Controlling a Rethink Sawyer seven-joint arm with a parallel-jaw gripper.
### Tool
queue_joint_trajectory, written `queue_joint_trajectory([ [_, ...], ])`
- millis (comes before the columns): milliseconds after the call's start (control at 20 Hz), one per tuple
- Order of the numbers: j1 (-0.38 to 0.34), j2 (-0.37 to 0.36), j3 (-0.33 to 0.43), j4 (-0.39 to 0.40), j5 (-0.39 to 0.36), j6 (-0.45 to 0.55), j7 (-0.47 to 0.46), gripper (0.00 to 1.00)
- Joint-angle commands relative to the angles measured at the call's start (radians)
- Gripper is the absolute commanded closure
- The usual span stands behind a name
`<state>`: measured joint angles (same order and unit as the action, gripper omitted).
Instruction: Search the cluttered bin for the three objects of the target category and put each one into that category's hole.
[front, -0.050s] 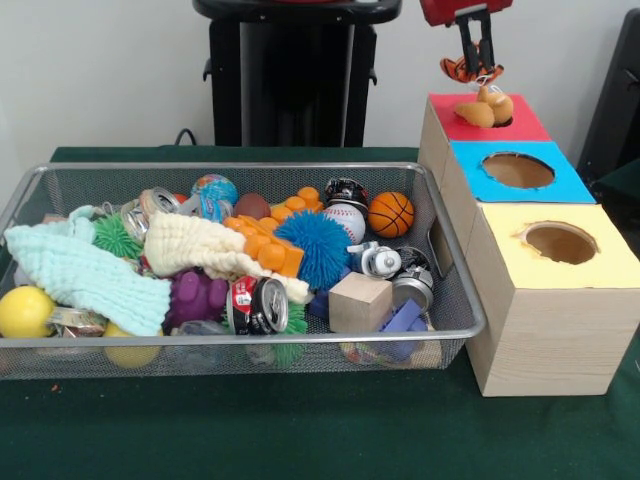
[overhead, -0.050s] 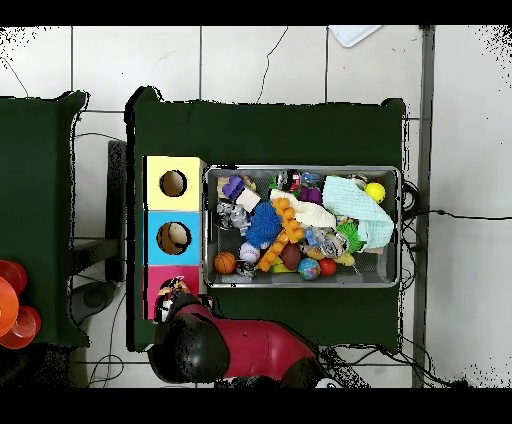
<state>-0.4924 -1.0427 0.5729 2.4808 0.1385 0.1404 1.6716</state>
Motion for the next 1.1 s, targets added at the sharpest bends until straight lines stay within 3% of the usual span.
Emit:
queue_joint_trajectory([
  [50,0.008,0.042,0.025,-0.048,0.032,0.030,0.178,1.00],
  [850,0.001,0.024,0.034,-0.030,0.022,0.009,0.182,1.00],
  [1100,-0.014,-0.047,0.068,-0.018,0.057,0.074,0.186,1.00],
])
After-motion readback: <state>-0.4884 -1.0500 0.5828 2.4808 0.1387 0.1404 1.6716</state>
